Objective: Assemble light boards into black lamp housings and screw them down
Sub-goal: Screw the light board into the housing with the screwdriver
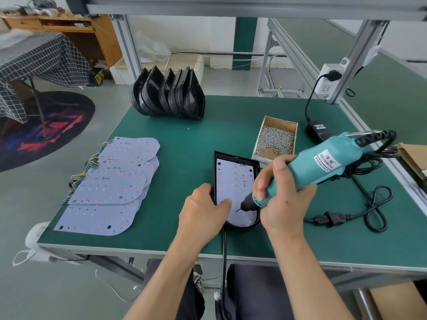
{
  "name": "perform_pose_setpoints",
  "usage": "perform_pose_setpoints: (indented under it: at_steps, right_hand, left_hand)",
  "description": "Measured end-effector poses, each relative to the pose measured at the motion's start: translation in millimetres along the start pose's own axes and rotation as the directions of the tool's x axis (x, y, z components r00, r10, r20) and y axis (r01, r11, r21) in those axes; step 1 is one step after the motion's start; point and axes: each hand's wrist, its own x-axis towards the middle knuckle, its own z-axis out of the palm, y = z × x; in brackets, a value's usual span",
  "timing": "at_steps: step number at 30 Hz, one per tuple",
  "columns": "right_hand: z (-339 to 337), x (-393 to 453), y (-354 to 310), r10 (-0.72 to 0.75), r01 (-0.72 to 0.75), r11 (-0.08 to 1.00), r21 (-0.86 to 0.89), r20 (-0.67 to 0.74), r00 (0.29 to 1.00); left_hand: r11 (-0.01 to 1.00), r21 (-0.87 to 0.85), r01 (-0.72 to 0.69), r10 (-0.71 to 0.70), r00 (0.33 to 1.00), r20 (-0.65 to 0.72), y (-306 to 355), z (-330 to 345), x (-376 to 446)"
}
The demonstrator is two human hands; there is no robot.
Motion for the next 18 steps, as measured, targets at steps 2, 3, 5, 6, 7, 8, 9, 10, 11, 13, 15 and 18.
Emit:
perform_pose_setpoints:
  at_steps: [2, 3, 5, 6, 7, 8, 9, 10, 11, 13, 15, 18]
  right_hand:
    - [0.4, -0.8, -0.1, -0.001, 0.0, 1.0, 0.005, 0.018, 1.0]
    - [1.0, -1.0, -0.3, -0.001, 0.001, 1.0, 0.004, 0.024, 1.0]
    - [1.1, -1.2, -0.5, 0.0, 0.0, 1.0, 0.0, 0.023, 1.0]
    - [1.0, -1.1, -0.5, 0.0, 0.0, 1.0, -0.002, 0.019, 1.0]
    - [1.1, -1.3, -0.5, -0.001, 0.001, 1.0, -0.006, 0.016, 1.0]
    - [1.1, -1.6, -0.6, -0.003, 0.003, 1.0, -0.009, 0.017, 1.0]
    - [1.4, -1.8, -0.6, -0.005, 0.005, 1.0, -0.01, 0.021, 1.0]
    - [1.6, -1.8, -0.6, -0.006, 0.006, 1.0, -0.01, 0.028, 1.0]
    - [2.0, -1.8, -0.7, -0.006, 0.007, 1.0, -0.011, 0.04, 0.999]
    - [2.1, -1.9, -1.1, -0.011, 0.012, 1.0, -0.013, 0.068, 0.998]
    - [0.5, -1.7, -1.0, -0.014, 0.015, 1.0, -0.009, 0.085, 0.996]
    - [-3.8, 0.1, -1.7, 0.011, -0.012, 1.0, 0.021, 0.07, 0.998]
  left_hand:
    - [1.0, 0.002, 0.0, 0.0, 1.0, -0.004, -0.6, 0.3, -0.1]
    - [1.0, 0.003, 0.0, 0.0, 1.0, -0.006, -0.7, 0.3, -0.1]
    - [1.0, 0.005, -0.001, 0.001, 1.0, -0.004, -1.1, 0.6, -0.2]
    - [1.0, 0.005, -0.001, 0.001, 1.0, -0.002, -1.1, 0.8, 0.0]
    - [1.0, 0.007, 0.0, 0.0, 1.0, -0.002, -1.2, 0.8, 0.0]
    - [1.0, 0.01, 0.003, -0.003, 1.0, -0.004, -1.2, 0.8, 0.1]
    - [1.0, 0.014, 0.004, -0.004, 1.0, -0.008, -1.1, 0.7, 0.0]
    - [1.0, 0.017, 0.004, -0.004, 1.0, -0.011, -1.1, 0.7, -0.1]
    - [1.0, 0.017, 0.005, -0.005, 1.0, -0.011, -1.1, 0.6, -0.3]
    - [1.0, 0.014, 0.008, -0.008, 1.0, -0.008, -0.8, 0.8, -0.7]
    - [1.0, 0.016, 0.013, -0.013, 1.0, -0.005, -0.5, 0.2, -0.8]
    - [1.0, 0.005, 0.018, -0.018, 1.0, 0.006, 0.0, -0.7, -1.3]
